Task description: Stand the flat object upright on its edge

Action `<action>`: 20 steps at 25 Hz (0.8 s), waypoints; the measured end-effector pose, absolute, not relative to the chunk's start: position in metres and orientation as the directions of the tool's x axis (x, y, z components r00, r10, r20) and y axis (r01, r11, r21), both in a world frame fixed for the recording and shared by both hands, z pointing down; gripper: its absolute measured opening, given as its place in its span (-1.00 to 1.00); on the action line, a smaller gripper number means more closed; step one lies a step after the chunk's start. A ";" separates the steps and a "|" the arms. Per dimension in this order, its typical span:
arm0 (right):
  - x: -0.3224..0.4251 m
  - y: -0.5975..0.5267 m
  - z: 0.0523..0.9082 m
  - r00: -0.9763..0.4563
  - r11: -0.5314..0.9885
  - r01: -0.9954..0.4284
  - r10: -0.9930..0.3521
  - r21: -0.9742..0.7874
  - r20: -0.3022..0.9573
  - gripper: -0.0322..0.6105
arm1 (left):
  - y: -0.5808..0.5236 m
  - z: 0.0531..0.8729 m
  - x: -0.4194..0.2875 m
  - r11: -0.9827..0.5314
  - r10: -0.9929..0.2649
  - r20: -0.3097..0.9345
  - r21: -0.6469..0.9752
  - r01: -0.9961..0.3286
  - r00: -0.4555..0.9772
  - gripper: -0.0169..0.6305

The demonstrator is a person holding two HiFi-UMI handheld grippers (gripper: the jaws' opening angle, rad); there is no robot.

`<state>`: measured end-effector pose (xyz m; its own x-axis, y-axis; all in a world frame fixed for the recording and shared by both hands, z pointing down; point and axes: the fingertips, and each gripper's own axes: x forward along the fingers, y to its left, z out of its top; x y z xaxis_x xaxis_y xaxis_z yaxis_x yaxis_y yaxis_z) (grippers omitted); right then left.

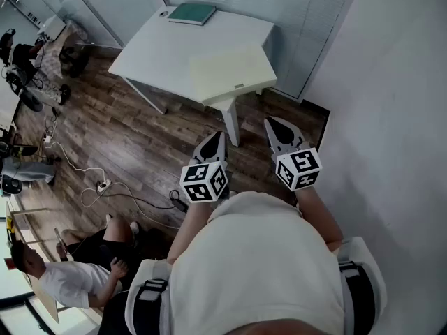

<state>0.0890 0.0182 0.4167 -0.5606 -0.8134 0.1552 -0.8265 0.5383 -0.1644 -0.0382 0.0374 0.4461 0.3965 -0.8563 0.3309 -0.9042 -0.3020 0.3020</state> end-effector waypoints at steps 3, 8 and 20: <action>0.092 0.018 0.416 -0.558 0.538 -0.829 -0.815 -0.155 0.155 -0.84 | 0.035 0.445 -0.036 -0.289 -0.865 0.320 0.312 -0.905 0.386 -0.88; 0.085 0.014 0.416 -0.554 0.533 -0.831 -0.817 -0.159 0.159 -0.84 | 0.034 0.444 -0.049 -0.277 -0.871 0.325 0.293 -0.915 0.368 -0.88; 0.073 0.004 0.433 -0.552 0.524 -0.833 -0.810 -0.178 0.198 -0.84 | 0.022 0.455 -0.068 -0.270 -0.863 0.346 0.303 -0.914 0.369 -0.88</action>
<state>0.0732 0.0038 0.4326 -0.5522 -0.8098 0.1984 -0.8328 0.5242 -0.1781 -0.0682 0.0222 0.4552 0.3691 -0.8625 0.3462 -0.9141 -0.2696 0.3029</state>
